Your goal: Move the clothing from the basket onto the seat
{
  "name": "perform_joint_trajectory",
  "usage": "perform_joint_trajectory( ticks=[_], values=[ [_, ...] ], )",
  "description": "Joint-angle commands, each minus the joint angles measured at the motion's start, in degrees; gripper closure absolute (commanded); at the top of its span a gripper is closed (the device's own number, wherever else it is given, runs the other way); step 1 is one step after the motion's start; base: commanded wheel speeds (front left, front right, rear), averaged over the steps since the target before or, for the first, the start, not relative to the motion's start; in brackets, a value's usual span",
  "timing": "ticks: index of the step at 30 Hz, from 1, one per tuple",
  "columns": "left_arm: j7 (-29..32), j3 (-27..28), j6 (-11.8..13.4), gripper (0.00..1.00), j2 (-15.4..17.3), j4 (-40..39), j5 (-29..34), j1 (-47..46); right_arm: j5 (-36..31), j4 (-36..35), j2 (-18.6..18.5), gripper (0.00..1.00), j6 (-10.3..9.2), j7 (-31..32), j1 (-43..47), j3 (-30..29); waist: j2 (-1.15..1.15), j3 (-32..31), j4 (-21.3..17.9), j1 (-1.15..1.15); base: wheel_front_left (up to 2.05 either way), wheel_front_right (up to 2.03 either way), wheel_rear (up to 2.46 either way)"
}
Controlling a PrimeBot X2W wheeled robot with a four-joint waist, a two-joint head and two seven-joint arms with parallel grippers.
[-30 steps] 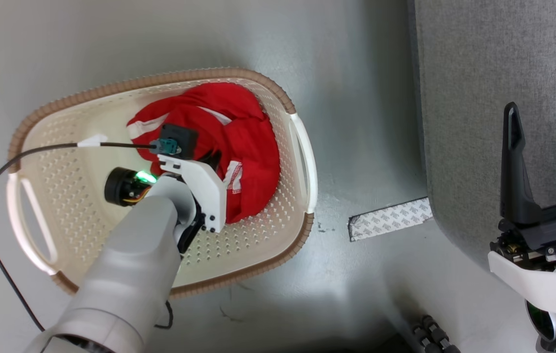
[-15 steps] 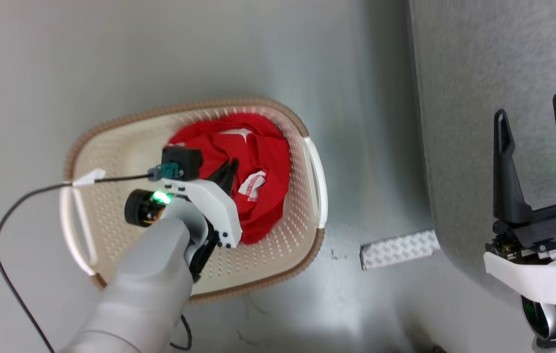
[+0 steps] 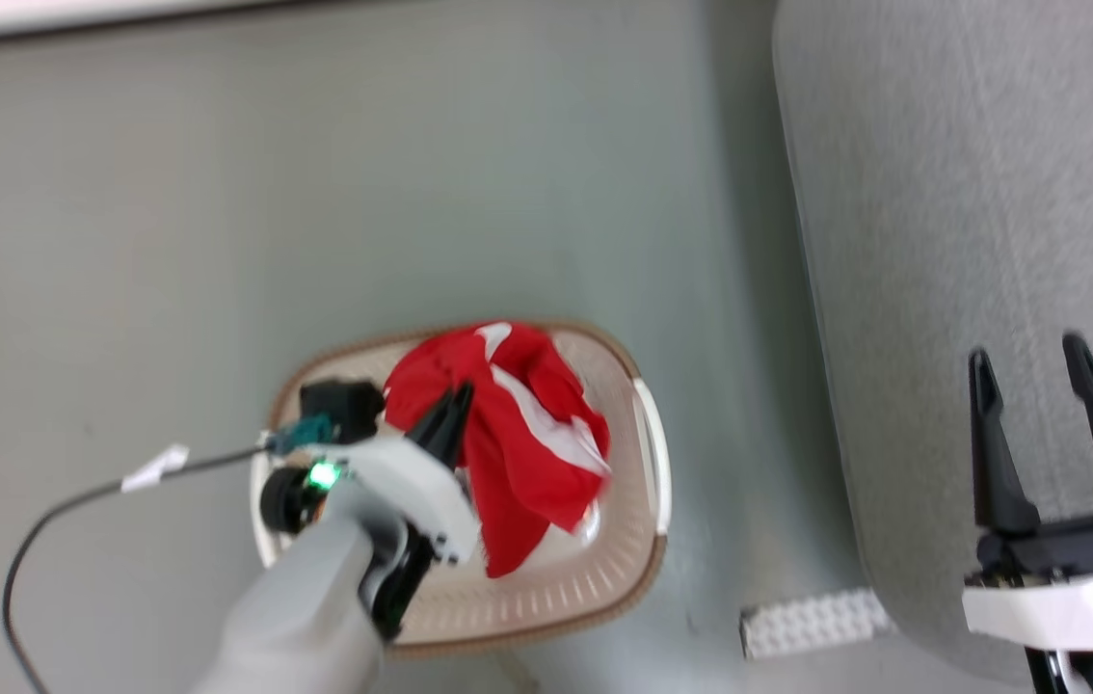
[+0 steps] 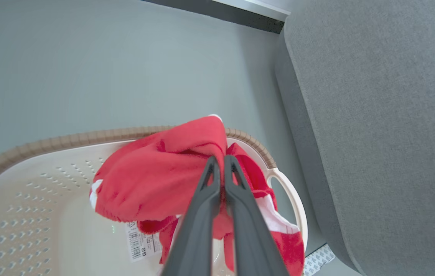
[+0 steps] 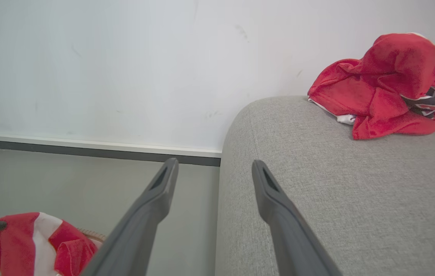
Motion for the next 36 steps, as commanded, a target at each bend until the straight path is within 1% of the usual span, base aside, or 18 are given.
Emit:
perform_joint_trajectory(
  ticks=[1,5,10,14,15,16,17,24,32,36],
  values=[
    [-0.1,0.8,0.0,1.00,0.5,-1.5,0.6,3.1,0.5,0.9,-0.4,0.00,-0.13,0.1,1.5,-0.6,0.00,-6.3,2.5,0.01,0.00,0.00,0.00],
    [-0.1,3.2,0.4,1.00,1.6,-5.7,2.2,8.1,1.1,2.7,-0.4,0.00,-0.13,0.1,4.0,-1.2,0.00,-11.9,3.2,0.01,0.00,0.00,0.00],
    [-0.1,5.5,1.5,1.00,2.3,-11.1,4.1,14.3,1.6,4.5,-0.4,0.00,-0.13,0.1,6.8,-1.7,0.00,-17.8,3.9,0.01,0.00,0.00,0.00],
    [-0.1,6.5,2.5,1.00,3.5,-14.8,5.9,19.0,2.0,6.3,-0.3,0.00,-0.13,0.1,9.1,-1.6,0.00,-22.7,4.4,0.01,0.00,0.00,0.00],
    [-0.1,6.5,2.5,1.00,3.5,-14.8,5.9,19.0,2.0,6.3,-0.3,0.00,-0.13,0.1,9.1,-1.6,0.00,-22.7,4.4,0.01,0.00,0.00,0.00],
    [-0.1,6.8,3.1,1.00,3.8,-16.4,6.3,21.2,2.1,7.0,-0.2,0.00,-0.13,0.1,10.6,-1.9,0.00,-25.1,4.8,0.01,0.00,0.00,0.00],
    [-0.1,6.8,3.1,1.00,3.8,-16.4,6.3,21.2,2.1,7.0,-0.2,0.00,-0.13,0.1,10.6,-1.9,0.00,-25.1,4.8,0.01,0.00,0.00,0.00],
    [-0.1,7.4,5.1,1.00,5.9,-21.9,6.4,28.7,2.1,9.9,0.2,0.00,-0.13,0.1,15.8,-2.1,0.00,-33.4,6.2,0.01,0.00,0.00,0.00],
    [0.1,8.3,8.3,1.00,8.9,-30.0,6.8,33.6,2.6,11.2,0.9,0.00,-0.13,0.1,18.1,-0.3,0.00,-36.4,7.5,0.01,0.00,0.00,0.00],
    [0.0,8.7,9.4,1.00,9.7,-33.7,7.4,35.2,2.9,11.8,1.1,0.00,-0.13,0.1,18.6,0.4,0.00,-37.2,8.0,0.01,0.00,0.00,0.00]
  ],
)
